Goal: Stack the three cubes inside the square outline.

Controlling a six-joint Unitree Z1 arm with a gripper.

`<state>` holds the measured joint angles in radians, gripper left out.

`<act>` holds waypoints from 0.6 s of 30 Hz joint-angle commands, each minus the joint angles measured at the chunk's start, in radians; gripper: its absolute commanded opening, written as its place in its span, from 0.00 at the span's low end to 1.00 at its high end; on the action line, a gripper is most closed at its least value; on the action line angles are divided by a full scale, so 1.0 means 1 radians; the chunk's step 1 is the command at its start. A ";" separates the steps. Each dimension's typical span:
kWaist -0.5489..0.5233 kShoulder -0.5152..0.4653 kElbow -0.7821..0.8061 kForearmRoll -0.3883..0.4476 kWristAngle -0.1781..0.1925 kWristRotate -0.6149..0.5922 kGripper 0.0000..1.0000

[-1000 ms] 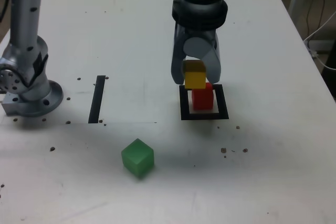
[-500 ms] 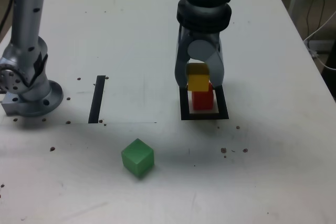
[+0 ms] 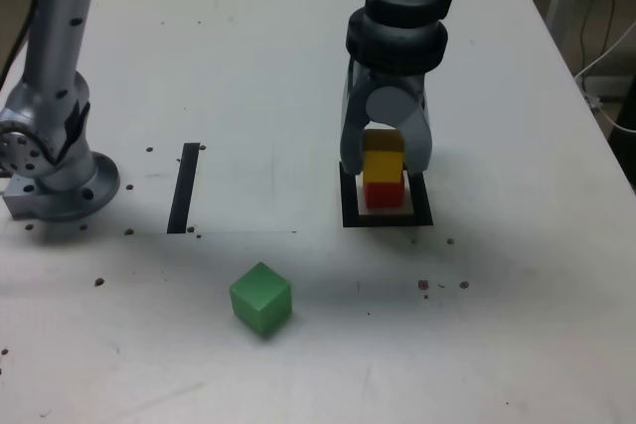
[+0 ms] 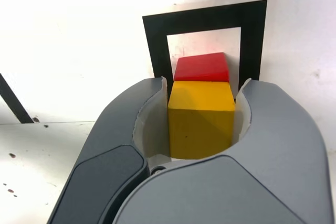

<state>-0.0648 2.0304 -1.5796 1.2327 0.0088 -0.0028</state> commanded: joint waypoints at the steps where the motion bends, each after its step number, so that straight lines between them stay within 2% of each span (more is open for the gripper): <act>1: 0.001 0.014 -0.003 -0.003 -0.001 0.001 0.19; 3: 0.002 0.016 -0.002 -0.004 -0.002 0.001 0.24; 5: 0.001 0.016 -0.002 -0.004 -0.004 0.001 0.34; 10: 0.001 0.010 0.010 -0.014 -0.003 0.000 0.79; 12: 0.002 0.006 0.019 -0.021 0.000 -0.002 0.94; 14: 0.001 0.002 0.026 -0.025 0.004 -0.004 0.99; 18: 0.002 -0.010 0.034 -0.029 0.015 -0.005 0.99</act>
<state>-0.0644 2.0329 -1.5489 1.2059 0.0189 -0.0059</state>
